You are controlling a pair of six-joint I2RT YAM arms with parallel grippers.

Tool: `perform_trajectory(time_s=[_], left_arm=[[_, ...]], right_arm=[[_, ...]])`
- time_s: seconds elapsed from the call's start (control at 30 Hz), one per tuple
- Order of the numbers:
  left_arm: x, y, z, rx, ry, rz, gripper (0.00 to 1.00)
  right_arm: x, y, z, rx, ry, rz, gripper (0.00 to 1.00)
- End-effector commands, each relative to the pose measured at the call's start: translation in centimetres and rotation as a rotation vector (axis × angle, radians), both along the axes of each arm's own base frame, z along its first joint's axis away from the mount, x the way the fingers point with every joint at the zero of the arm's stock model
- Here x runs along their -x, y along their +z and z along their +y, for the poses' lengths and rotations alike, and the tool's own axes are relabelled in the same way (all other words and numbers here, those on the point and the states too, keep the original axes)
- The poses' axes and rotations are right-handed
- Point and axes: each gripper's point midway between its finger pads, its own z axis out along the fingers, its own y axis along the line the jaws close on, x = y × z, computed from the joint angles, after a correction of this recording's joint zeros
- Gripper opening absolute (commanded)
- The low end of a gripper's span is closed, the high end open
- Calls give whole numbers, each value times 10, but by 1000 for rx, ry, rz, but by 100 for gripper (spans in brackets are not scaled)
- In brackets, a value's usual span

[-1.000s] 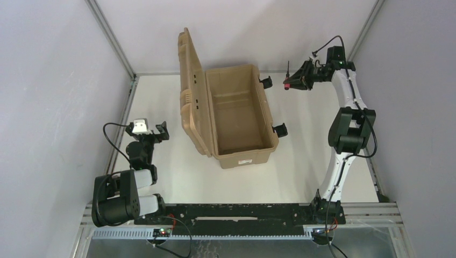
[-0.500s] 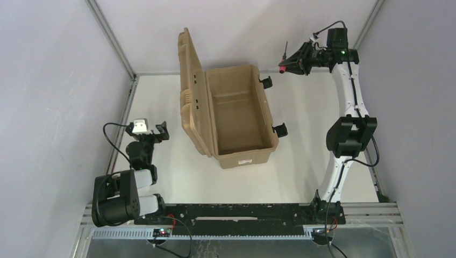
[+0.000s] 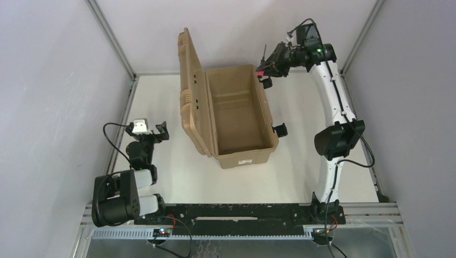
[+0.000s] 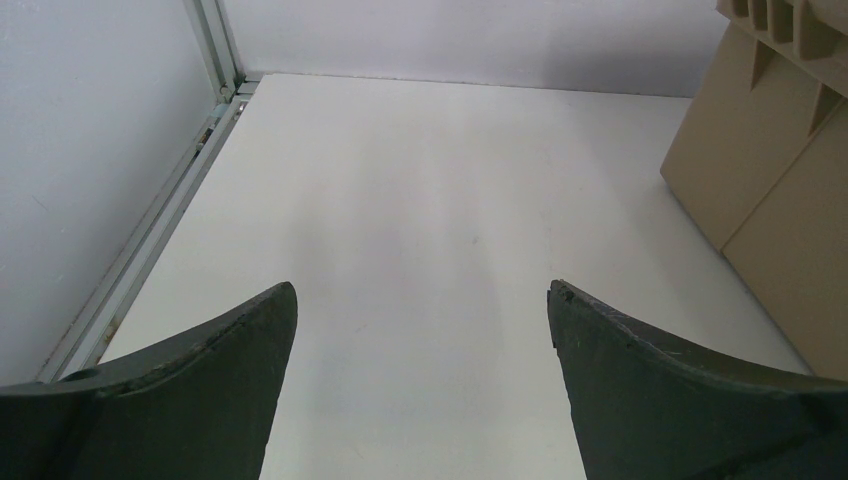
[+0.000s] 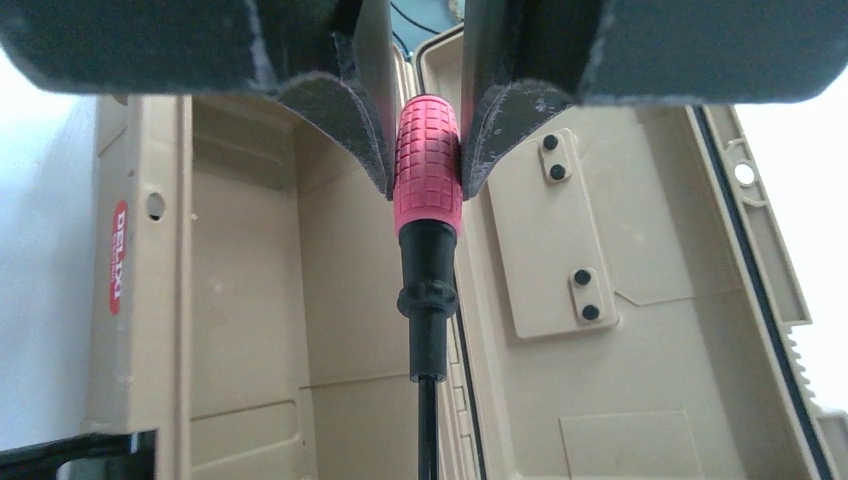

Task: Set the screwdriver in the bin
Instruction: Place the screwdriver in the bin.

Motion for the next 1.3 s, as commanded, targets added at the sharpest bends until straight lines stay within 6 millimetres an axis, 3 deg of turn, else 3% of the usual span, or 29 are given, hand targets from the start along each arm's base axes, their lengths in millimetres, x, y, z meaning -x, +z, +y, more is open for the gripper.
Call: perform_trajectory(time_s=[0.0,0.17,0.6,0.9,1.27], left_arm=[[4,1,-3,0,-11,-14,100],[4,1,-3,0,-9,-14,100],[4,0,-3,0,-9,-10,100],[4,0,-4,-1,-10,-11,100],[4,0,-4,-1,-10,-10,100]], right_arm=[[6,0,17,119,-23,-44,9],[13,-32,43,278,24,-40,9],[30,-131,81,632,154,-1,9],[32,-204,89,767,254,65,8],[38,-265,91,818,301,156,8]])
